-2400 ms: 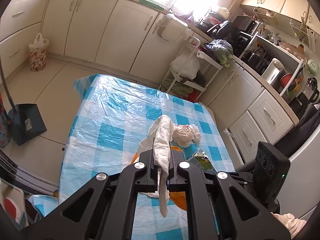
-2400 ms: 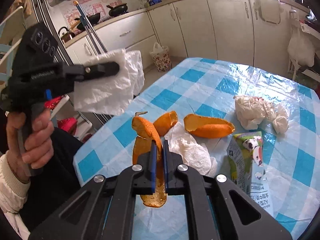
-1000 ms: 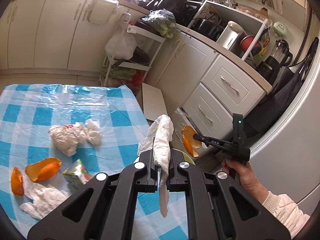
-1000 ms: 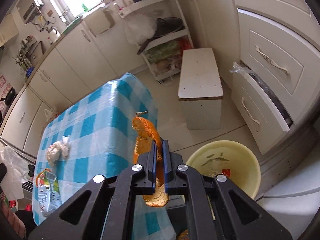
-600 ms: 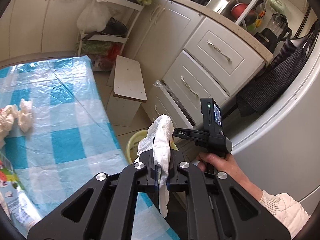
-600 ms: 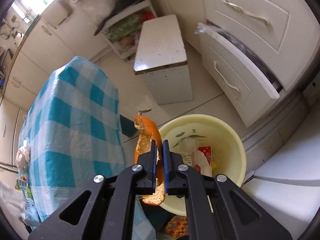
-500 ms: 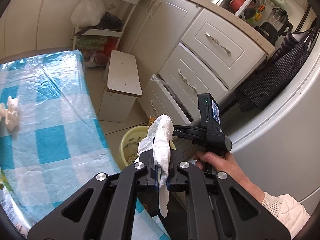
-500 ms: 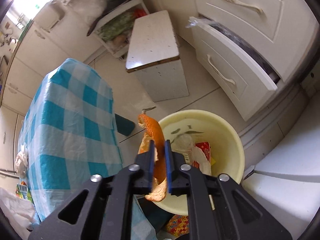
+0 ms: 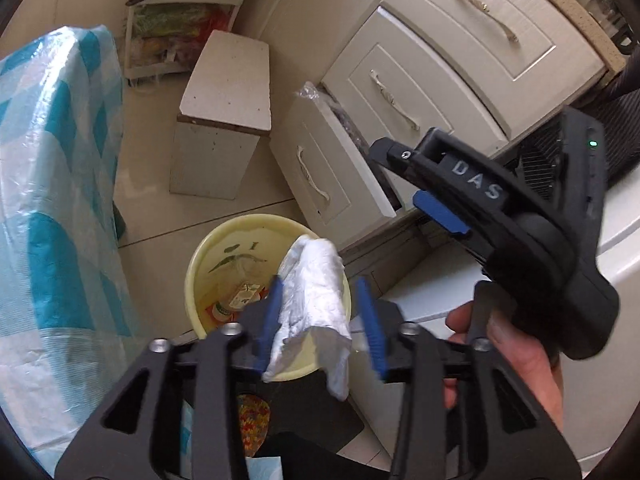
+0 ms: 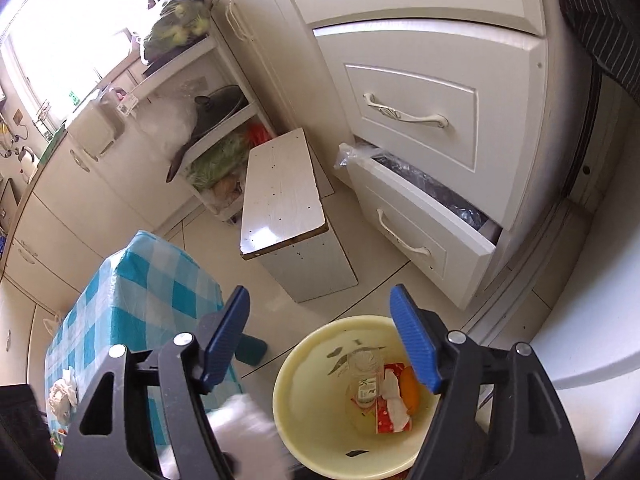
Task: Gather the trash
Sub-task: 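Open the left tool to drop the tissue while the right tool drops the peel, then move both open tools back over the table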
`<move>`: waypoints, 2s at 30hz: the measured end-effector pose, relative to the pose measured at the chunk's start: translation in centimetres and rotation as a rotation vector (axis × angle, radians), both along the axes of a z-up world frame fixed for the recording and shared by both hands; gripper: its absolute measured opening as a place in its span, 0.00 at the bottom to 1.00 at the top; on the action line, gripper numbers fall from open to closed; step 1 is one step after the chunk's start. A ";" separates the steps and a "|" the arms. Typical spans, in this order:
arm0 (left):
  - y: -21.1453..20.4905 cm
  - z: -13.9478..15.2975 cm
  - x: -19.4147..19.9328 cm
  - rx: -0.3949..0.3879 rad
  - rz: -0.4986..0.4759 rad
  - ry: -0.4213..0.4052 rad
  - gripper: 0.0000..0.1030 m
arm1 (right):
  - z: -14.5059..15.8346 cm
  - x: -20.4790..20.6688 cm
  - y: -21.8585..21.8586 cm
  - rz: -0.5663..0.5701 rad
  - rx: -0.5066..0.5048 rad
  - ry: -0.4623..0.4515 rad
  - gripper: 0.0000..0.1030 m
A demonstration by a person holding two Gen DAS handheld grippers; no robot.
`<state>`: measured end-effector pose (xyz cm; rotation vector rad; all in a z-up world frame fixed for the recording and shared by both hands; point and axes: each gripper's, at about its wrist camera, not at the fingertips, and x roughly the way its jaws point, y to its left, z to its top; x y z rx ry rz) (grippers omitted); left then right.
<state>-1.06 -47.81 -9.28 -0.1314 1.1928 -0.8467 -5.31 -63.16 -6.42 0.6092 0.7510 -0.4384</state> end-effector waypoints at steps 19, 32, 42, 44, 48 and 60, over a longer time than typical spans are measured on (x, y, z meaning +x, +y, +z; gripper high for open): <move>6.5 4.3 -1.9 -0.018 0.076 -0.125 0.75 | 0.8 1.0 2.1 0.072 -0.110 0.027 0.71; 15.5 10.6 -4.6 -0.017 0.130 -0.318 0.80 | 2.2 1.8 5.4 0.147 -0.226 0.021 0.72; 29.1 12.3 -4.1 0.045 0.336 -0.392 0.80 | 3.7 2.8 9.8 0.251 -0.309 0.014 0.72; 33.0 12.3 -3.7 0.082 0.411 -0.406 0.80 | 4.4 2.8 10.9 0.275 -0.317 -0.009 0.72; 41.1 11.0 -2.1 0.192 0.578 -0.388 0.80 | 7.3 2.3 13.8 0.352 -0.312 -0.126 0.73; 54.8 8.5 0.0 0.152 0.912 -0.246 0.80 | 12.4 -0.1 38.4 1.215 -0.336 -0.384 0.76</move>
